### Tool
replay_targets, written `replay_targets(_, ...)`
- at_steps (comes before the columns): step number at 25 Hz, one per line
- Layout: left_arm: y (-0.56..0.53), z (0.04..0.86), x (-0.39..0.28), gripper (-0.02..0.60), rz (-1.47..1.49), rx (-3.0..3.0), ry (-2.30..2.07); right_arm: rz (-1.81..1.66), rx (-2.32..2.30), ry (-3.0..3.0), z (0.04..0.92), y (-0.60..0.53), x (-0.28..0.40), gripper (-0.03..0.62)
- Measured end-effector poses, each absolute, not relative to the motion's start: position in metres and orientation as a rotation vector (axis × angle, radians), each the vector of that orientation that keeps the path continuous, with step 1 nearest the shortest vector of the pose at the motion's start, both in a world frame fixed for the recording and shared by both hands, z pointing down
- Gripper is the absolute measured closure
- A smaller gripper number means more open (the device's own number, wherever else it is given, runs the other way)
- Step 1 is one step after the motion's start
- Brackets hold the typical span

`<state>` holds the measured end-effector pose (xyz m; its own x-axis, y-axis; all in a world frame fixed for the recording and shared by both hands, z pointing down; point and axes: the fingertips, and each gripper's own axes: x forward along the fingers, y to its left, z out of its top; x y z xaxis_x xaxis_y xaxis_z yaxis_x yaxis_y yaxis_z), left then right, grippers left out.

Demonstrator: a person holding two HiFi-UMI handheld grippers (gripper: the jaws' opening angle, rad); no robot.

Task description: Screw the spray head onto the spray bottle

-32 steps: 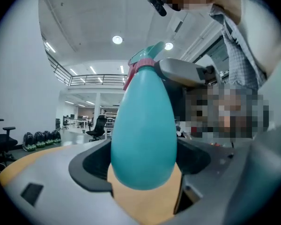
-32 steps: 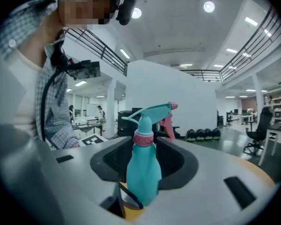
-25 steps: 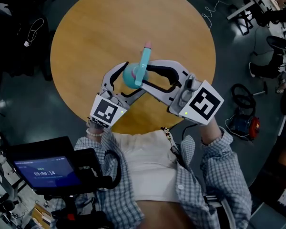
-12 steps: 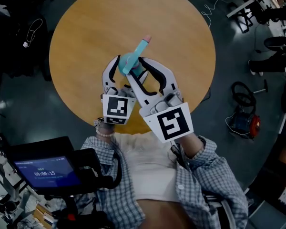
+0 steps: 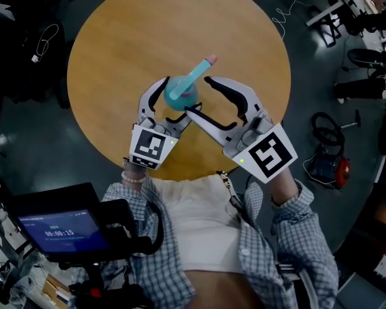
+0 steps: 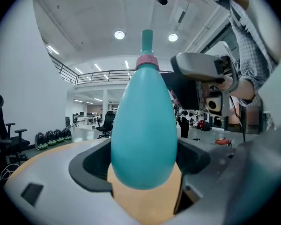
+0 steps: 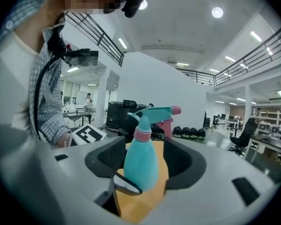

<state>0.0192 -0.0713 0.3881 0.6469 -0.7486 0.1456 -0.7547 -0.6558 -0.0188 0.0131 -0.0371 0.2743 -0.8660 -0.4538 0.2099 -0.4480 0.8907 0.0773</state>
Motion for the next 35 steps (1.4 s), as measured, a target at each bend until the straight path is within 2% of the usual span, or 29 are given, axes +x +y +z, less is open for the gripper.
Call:
replay_targets(3, -0.068, 0.397, 0.018, 0.172, 0.263, 2.821, -1.268, -0.171, 0.602, -2.727, 0.271, -0.030, 0.039, 0.363)
replay_targets(7, -0.061, 0.407, 0.021, 0.172, 0.294, 2.843, -1.228, -0.605, 0.270, -2.499, 0.253, -0.032, 0.047, 0.350)
replay_targets(16, -0.050, 0.422, 0.039, 0.172, 0.354, 2.891, -1.126, -0.833, -0.272, -2.094, 0.271, -0.031, 0.022, 0.341)
replay_targets(22, -0.052, 0.434, 0.043, 0.172, 0.355, 2.870, -1.132, -0.905, -0.472, -1.870, 0.312, -0.020, 0.019, 0.343)
replay_targets(23, -0.052, 0.435, 0.044, 0.172, 0.356, 2.868, -1.133, -0.926, -0.487, -1.843, 0.317, -0.021, 0.020, 0.370)
replay_targets(24, -0.052, 0.436, 0.044, 0.172, 0.362, 2.865, -1.137, -0.940, -0.498, -1.823, 0.320, -0.021, 0.021, 0.441)
replay_targets(25, -0.053, 0.437, 0.043, 0.172, 0.377, 2.863, -1.145, -0.942, -0.505, -1.809, 0.323, -0.022, 0.022, 0.454)
replay_targets(30, -0.062, 0.446, 0.036, 0.172, 0.546, 2.833, -1.279, -0.820, -0.434, -1.803, 0.334, -0.028, 0.027, 0.471)
replay_targets(35, -0.070, 0.454, 0.027, 0.172, 0.697, 2.769, -1.420, -0.522, -0.264, -1.882, 0.344, -0.036, 0.028, 0.474)
